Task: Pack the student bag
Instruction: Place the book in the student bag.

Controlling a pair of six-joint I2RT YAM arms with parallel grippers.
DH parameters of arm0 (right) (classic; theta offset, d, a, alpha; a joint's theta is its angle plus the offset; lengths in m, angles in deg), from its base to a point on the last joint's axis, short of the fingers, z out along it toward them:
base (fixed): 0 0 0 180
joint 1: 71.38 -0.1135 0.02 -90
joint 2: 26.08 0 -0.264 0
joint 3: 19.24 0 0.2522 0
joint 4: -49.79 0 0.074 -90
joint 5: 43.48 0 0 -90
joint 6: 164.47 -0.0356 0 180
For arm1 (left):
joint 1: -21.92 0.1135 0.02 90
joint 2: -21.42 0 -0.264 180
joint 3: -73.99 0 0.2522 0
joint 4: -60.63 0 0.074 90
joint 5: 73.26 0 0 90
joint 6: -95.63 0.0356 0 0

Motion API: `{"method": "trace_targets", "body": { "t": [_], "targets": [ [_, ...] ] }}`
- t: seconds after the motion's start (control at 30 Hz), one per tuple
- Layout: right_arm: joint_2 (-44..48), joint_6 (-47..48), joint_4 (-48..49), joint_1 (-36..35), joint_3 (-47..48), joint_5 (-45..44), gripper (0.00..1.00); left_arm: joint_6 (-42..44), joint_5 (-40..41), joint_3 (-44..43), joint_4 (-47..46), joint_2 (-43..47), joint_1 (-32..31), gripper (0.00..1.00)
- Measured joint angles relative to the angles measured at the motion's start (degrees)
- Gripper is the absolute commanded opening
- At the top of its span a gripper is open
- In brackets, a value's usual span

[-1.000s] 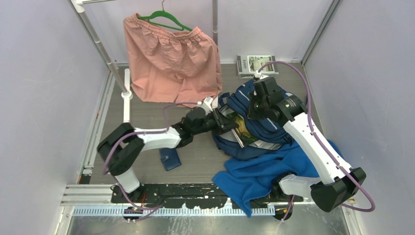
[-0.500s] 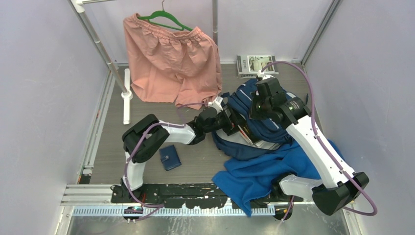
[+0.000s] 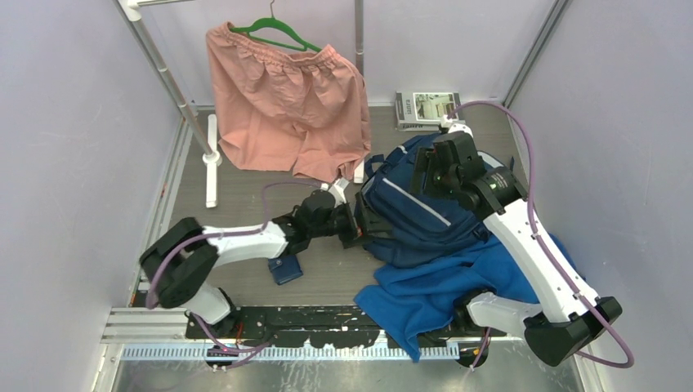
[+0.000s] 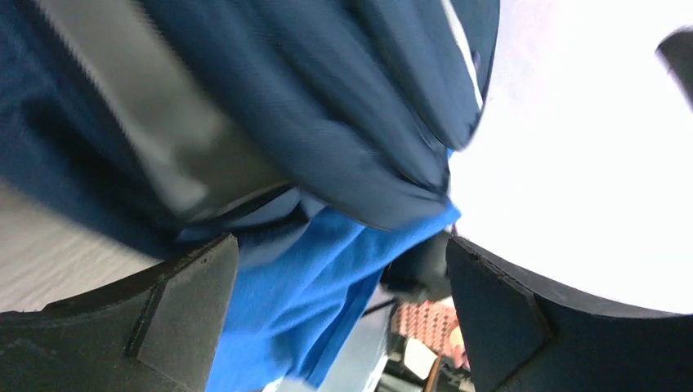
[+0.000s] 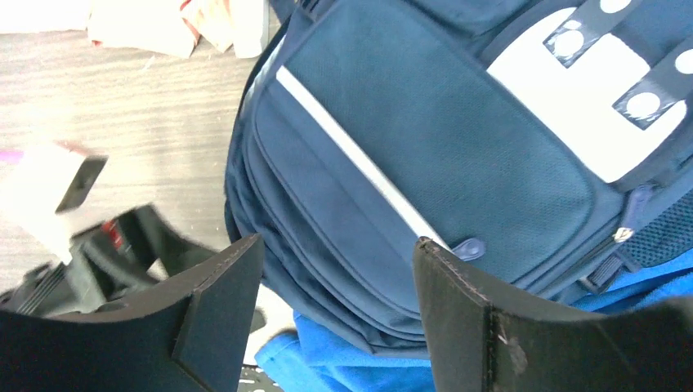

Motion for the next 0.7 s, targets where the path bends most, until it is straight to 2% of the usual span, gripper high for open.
{"method": "trace_targets", "body": {
  "t": [0.13,0.27,0.4,0.5,0.7],
  "targets": [
    [0.0,0.0,0.8,2.2,0.5,-1.0,0.72,4.7,0.0,4.2,9.8,10.4,0.0,0.99],
    [-6.2,-0.9,4.8,7.3,3.3,1.7,0.7,13.2,2.9,3.3,22.8,19.8,0.0,1.0],
    [-20.7,-3.5,10.4,12.2,10.6,6.0,0.69,20.5,6.6,0.0,32.5,25.2,0.0,1.0],
    [-31.8,-6.9,13.6,14.6,17.2,8.3,0.64,23.5,8.6,-2.2,37.2,27.6,0.0,1.0],
    [-48.8,-20.4,20.8,20.7,26.3,14.7,0.59,27.6,12.5,-5.1,44.8,30.5,0.3,1.0]
  ]
}}
